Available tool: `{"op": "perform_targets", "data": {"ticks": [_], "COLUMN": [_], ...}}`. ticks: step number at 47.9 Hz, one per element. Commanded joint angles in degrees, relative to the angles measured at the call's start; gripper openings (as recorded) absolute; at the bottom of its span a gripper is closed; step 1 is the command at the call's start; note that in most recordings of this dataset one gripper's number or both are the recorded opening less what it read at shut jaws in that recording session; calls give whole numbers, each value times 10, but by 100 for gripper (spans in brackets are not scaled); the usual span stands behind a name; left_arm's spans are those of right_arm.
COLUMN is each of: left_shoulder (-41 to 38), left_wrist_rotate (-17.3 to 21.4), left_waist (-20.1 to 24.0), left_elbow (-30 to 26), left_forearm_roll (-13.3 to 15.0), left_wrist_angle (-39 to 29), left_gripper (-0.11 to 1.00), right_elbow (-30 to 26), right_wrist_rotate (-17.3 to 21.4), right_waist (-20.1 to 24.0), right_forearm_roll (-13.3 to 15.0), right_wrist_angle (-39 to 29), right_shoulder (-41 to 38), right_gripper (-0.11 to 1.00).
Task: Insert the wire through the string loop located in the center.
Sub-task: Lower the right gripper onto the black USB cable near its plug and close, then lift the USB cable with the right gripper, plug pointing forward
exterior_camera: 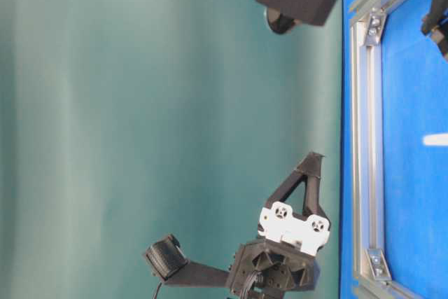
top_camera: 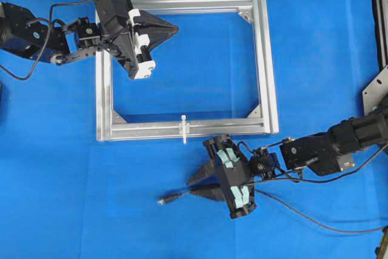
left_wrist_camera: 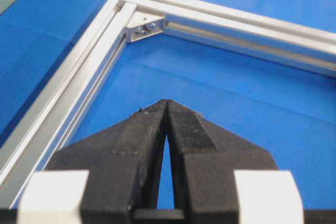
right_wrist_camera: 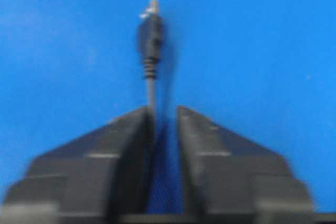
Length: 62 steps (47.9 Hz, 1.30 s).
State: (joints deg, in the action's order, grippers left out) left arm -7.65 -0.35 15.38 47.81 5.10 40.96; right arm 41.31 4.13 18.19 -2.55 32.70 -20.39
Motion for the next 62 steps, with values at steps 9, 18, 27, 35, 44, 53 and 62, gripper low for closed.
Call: {"op": "perform_targets", "data": {"ticks": [9, 18, 27, 35, 44, 53, 62], "left_shoulder": [18, 18, 18, 18, 18, 18, 18], "left_wrist_rotate": [0, 0, 0, -1, -1, -1, -2], "left_waist": [-1, 0, 0, -1, -1, -1, -3], "left_elbow": [-4, -4, -4, -4, -4, -4, -4], "left_forearm_roll": [-2, -2, -2, -1, -2, -1, -1], "left_wrist_angle": [3, 3, 3, 3, 2, 2, 1], "left_gripper": [0, 0, 0, 0, 0, 0, 0], "right_elbow": [-8, -10, -11, -13, -13, -12, -11], "right_wrist_rotate": [1, 2, 4, 3, 3, 2, 2], "right_waist": [-2, -3, -2, -2, -2, -3, -2], "right_forearm_roll": [-2, -2, -2, -2, -2, -2, -2], "right_wrist_angle": [-8, -16, -51, -98, -148, -156, -156], "right_shoulder": [8, 14, 48, 92, 141, 157, 158], "right_gripper": [-3, -3, -3, -3, -3, -3, -3]}}
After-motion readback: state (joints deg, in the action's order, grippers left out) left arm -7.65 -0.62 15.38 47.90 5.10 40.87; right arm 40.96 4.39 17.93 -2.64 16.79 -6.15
